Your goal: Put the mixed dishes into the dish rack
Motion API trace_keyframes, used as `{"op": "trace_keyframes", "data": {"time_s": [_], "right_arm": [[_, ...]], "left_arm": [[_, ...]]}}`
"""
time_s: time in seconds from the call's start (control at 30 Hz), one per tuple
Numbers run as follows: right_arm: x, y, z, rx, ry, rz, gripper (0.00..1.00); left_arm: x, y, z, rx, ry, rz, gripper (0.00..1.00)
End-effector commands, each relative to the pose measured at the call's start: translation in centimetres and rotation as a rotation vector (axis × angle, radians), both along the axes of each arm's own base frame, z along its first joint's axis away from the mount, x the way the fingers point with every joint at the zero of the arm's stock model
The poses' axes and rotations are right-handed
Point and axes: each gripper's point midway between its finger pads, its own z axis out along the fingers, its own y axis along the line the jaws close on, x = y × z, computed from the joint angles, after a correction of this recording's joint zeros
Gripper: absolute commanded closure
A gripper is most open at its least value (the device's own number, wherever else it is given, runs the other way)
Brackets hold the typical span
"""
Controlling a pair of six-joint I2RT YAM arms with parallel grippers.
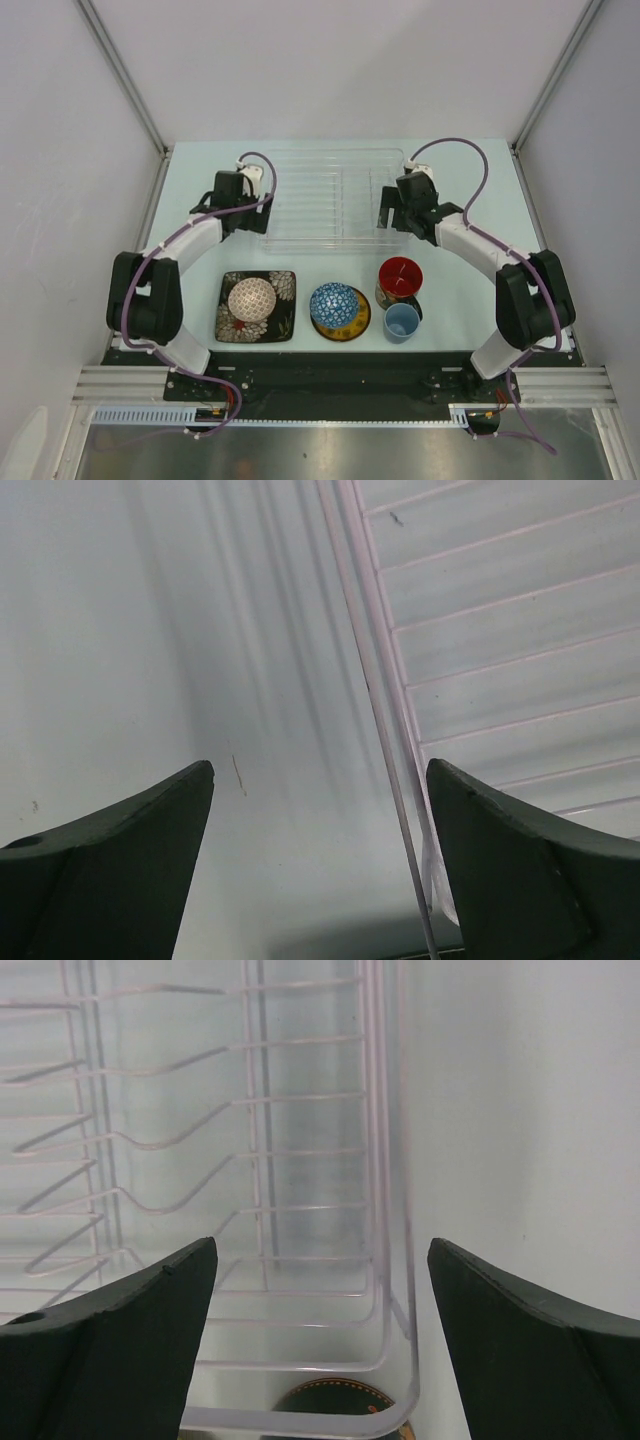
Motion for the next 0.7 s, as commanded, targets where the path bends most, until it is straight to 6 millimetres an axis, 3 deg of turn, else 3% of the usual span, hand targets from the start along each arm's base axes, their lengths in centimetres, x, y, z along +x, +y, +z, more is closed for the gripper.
{"op": "trace_keyframes", "data": {"time_s": [0.0, 0.17, 0.23, 0.3, 0.37, 0.47, 0.5, 0.53, 0.57, 0.6, 0.63, 0.67], "right_arm": [[1.0, 0.7, 4.4, -0.044, -0.097, -0.001, 0.05], [-0.2, -0.3, 7.1, -0.156, -0.157, -0.032, 0.00], [-0.6, -1.3, 9.2, -0.230, -0.210, -0.073, 0.00], [-1.9, 0.0, 11.1, -0.294, -0.249, -0.032, 0.00], [-2.6, 1.7, 13.8, -0.316, -0.303, -0.004, 0.00], [-5.4, 8.4, 15.1, -0.191, -0.287, 0.227, 0.02], [-7.6, 12.1, 14.7, -0.107, -0.244, 0.345, 0.04], [-8.3, 14.0, 13.5, -0.092, -0.200, 0.396, 0.06], [-9.2, 16.2, 14.0, -0.061, -0.193, 0.445, 0.09], [-10.4, 18.0, 13.3, -0.049, -0.160, 0.503, 0.09], [-12.1, 20.8, 11.1, -0.068, -0.116, 0.570, 0.09], [-12.8, 22.3, 11.2, -0.057, -0.117, 0.599, 0.09]], "left_arm": [[2.8, -0.4, 5.5, -0.042, -0.103, 0.013, 0.06], [3.0, -0.9, 10.8, -0.103, -0.166, 0.000, 0.00], [1.7, -1.2, 12.8, -0.139, -0.179, -0.037, 0.00], [-0.6, -1.4, 14.4, -0.158, -0.182, -0.083, 0.00], [-2.6, -1.0, 14.6, -0.126, -0.172, -0.129, 0.01], [-5.6, 1.3, 14.9, -0.084, -0.202, -0.149, 0.00], [-6.5, 2.2, 14.0, -0.092, -0.189, -0.139, 0.00], [-7.0, 4.9, 14.8, -0.089, -0.224, -0.066, 0.00], [-7.7, 5.9, 14.3, -0.093, -0.203, -0.042, 0.00], [-8.2, 6.9, 13.7, -0.098, -0.182, -0.020, 0.00], [-8.7, 8.4, 13.4, -0.099, -0.171, 0.014, 0.00], [-9.2, 9.2, 12.9, -0.096, -0.161, 0.034, 0.00]]}}
